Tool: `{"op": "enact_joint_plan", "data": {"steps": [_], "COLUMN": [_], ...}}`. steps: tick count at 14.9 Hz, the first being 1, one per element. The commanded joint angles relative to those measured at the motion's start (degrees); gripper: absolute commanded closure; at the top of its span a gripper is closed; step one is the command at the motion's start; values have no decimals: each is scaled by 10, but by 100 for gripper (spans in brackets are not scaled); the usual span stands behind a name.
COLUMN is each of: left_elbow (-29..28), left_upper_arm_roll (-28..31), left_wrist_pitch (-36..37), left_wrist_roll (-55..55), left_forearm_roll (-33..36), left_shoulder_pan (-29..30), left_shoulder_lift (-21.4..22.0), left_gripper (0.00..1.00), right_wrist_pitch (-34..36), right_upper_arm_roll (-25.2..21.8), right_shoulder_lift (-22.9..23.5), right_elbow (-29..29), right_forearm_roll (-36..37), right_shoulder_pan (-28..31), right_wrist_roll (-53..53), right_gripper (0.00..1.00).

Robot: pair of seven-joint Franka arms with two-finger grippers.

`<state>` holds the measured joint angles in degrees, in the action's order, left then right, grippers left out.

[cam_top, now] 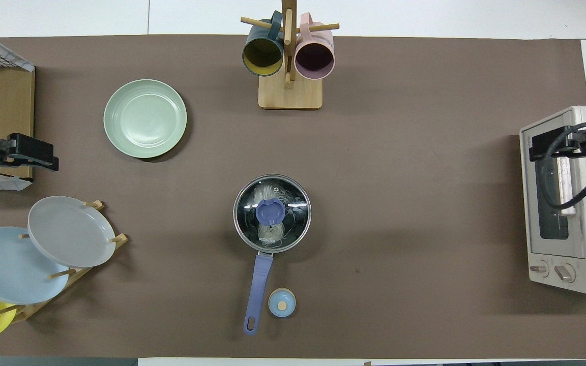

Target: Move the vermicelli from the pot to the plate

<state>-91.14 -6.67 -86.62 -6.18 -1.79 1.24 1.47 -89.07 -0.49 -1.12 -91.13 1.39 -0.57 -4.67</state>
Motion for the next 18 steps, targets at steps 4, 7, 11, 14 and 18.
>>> {"op": "enact_joint_plan", "data": {"steps": [4,7,11,14,18], "left_elbow": [-20,-19,-19,-19,-19], "left_upper_arm_roll": [-5,-4,-5,-5,-5], "left_wrist_pitch": [-12,-12,-7,-6,-6], "left_wrist_roll": [3,4,1,3,3], "left_forearm_roll": [4,4,4,4,4], "left_shoulder_pan": [10,17,16,12,14], "left_shoulder_lift": [16,15,15,16,16], "left_gripper": [0,0,0,0,0], "right_wrist_pitch": [-9,-11,-16,-33,-52], "right_upper_arm_roll": [1,2,4,4,5], "right_shoulder_lift": [-8,-9,-10,8,54], "right_elbow": [-12,-17,-29,-23,10], "right_forearm_roll": [-3,-4,-5,-5,-32], "right_shoulder_pan": [2,2,-35,-110,-167], "right_wrist_roll": [17,14,-5,-95,-187], "right_gripper": [0,0,0,0,0]}}
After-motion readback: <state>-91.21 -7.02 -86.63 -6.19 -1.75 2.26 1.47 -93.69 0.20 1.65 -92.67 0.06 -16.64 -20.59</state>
